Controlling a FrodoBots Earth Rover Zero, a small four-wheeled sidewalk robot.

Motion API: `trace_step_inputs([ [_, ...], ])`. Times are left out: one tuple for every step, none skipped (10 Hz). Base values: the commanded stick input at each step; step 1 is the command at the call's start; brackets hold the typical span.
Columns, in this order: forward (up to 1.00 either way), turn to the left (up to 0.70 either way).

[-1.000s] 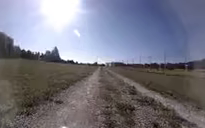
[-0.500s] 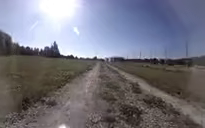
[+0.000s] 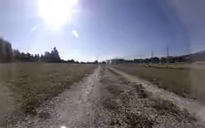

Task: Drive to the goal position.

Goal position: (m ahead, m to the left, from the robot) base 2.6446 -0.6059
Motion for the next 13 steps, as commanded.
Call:
trace_step_inputs([
  [0.50, 0.00],
  [0.50, 0.00],
  [0.50, 0.00],
  [0.50, 0.00],
  [0.50, 0.00],
  [0.50, 0.00],
  [0.50, 0.00],
  [0.50, 0.00],
  [0.50, 0.00],
  [0.50, 0.00],
  [0.50, 0.00],
  [0.50, 0.00],
  [0.50, 0.00],
])
